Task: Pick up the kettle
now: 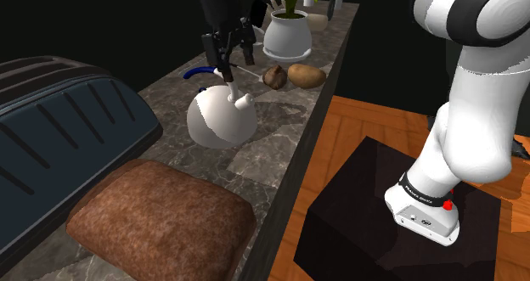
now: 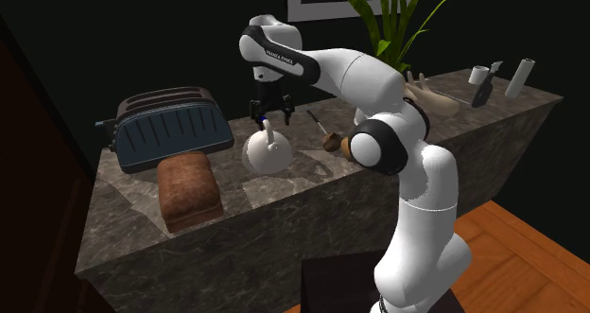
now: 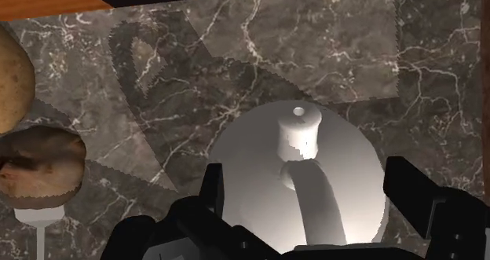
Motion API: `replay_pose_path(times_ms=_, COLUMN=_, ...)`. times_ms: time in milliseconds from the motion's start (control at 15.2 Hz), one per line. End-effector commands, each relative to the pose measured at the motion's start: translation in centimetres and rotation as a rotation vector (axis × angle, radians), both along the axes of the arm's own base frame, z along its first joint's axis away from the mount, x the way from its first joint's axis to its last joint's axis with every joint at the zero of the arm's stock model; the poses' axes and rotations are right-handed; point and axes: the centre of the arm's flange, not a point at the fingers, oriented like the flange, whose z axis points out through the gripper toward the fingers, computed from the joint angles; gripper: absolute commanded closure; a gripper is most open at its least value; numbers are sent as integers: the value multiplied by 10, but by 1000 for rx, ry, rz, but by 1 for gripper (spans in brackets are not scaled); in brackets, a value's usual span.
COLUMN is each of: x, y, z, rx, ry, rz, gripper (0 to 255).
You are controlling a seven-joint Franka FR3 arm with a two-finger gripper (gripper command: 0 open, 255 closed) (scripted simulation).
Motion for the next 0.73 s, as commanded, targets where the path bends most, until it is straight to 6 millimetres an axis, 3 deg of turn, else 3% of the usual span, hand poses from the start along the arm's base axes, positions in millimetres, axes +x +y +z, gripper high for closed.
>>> replay_pose_path(times_ms=0, x=6, y=14, z=0, rx=0, ry=13, rz=16, gripper=0)
replay_pose_path(times_ms=462, x=6, y=14, z=-40, rx=0, ry=13, rz=16, gripper=0)
replay_pose_path(times_ms=594, x=6, y=14, z=-40, rx=0, ry=13, rz=16, gripper=0)
replay_pose_path(times_ms=660, x=6, y=14, z=-41, rx=0, ry=13, rz=16, gripper=255)
